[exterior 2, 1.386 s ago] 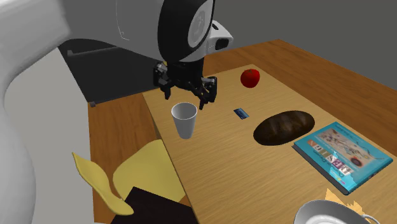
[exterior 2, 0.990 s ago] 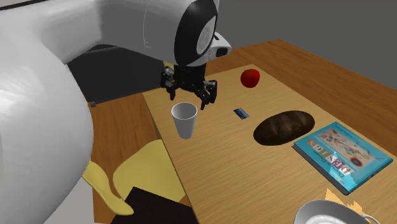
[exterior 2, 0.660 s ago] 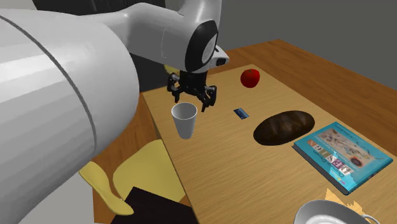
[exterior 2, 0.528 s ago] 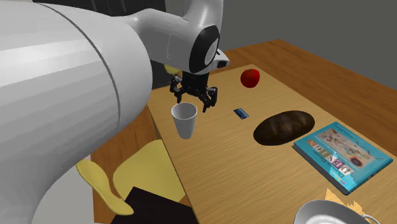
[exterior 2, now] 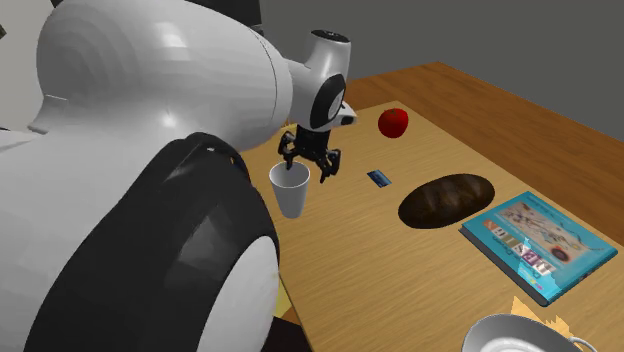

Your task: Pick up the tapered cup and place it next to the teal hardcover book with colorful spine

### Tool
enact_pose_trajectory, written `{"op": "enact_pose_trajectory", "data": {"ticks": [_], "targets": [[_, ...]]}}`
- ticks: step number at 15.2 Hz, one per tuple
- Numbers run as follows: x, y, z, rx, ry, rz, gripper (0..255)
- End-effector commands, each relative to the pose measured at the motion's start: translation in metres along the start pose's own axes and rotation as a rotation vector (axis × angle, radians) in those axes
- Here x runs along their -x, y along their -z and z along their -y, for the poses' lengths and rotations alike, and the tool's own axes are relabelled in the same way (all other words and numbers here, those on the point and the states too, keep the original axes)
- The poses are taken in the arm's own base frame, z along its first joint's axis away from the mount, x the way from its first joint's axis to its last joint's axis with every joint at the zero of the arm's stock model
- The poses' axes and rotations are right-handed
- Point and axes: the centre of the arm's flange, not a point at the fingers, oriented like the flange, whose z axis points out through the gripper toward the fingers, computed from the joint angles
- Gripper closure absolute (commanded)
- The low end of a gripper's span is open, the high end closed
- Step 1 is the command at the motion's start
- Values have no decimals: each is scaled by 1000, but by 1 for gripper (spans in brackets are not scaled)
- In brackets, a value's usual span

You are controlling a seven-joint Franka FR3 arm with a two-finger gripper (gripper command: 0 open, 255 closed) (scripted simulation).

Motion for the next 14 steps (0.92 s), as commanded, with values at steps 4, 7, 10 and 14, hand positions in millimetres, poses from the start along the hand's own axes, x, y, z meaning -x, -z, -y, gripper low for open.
{"op": "enact_pose_trajectory", "data": {"ticks": [4,7,10,14], "targets": [[-37,-44,2,-2,-22,39,0],[-36,-59,2,-2,-22,39,0],[-36,-75,2,-2,-22,39,0],[-35,-84,2,-2,-22,39,0]]}}
